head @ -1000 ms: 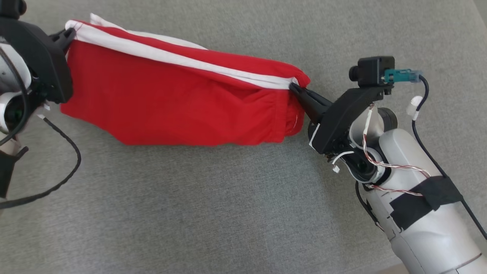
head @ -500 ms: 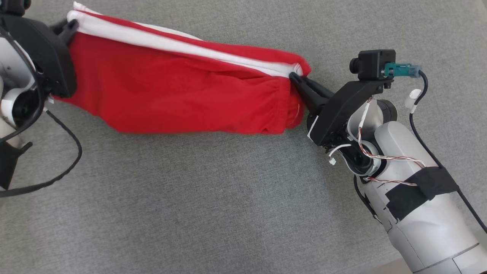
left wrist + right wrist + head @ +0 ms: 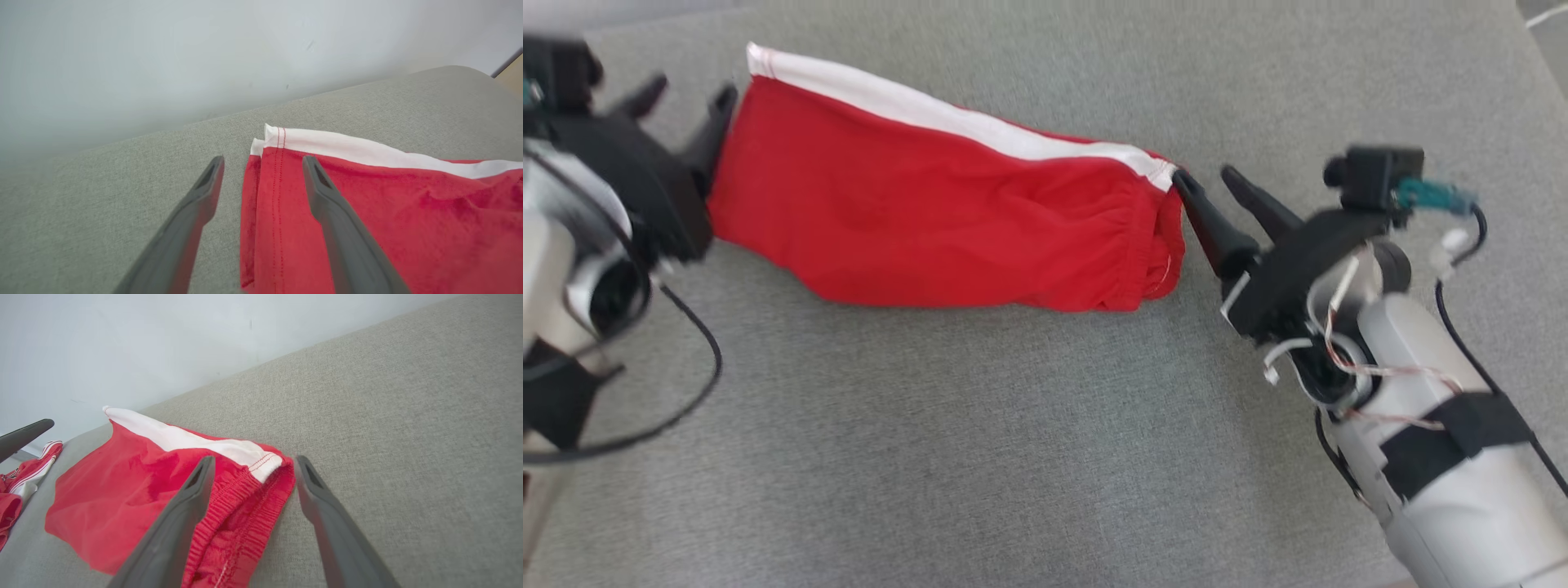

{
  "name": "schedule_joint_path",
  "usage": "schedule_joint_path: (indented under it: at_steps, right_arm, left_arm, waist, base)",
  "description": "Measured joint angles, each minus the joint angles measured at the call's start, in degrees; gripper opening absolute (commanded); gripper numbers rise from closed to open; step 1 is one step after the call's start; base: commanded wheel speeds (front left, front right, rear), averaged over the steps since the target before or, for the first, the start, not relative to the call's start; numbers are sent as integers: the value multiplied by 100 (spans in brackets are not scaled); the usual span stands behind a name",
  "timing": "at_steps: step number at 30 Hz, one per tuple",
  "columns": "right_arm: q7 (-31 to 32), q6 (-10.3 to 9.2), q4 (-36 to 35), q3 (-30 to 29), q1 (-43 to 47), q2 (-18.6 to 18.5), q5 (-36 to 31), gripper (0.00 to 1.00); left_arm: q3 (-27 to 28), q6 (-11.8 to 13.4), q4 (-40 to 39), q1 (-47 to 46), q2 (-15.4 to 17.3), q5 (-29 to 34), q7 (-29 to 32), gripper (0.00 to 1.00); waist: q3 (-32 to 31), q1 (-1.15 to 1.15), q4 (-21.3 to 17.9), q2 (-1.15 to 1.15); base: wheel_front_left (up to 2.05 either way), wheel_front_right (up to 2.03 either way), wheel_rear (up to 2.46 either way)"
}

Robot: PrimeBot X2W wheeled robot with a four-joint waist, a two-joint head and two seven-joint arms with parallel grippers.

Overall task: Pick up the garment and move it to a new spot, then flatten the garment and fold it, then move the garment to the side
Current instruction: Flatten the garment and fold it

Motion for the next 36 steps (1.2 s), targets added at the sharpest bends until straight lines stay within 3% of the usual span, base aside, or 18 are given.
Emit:
schedule_joint_path:
  at_steps: [14,36]
  right_arm:
    - [-324,34,-470,124,867,-67,-181,100]
    - [-421,-353,-678,521,1053,-2,-684,100]
  left_arm:
    - [-33,0,-175,1007,-49,-739,-595,100]
    - [-163,0,197,1212,-310,-1149,-548,100]
  waist:
    - [-433,-1,281,-1]
    - [-77,1,162,0]
  base:
    - [0,0,0]
    - [0,0,0]
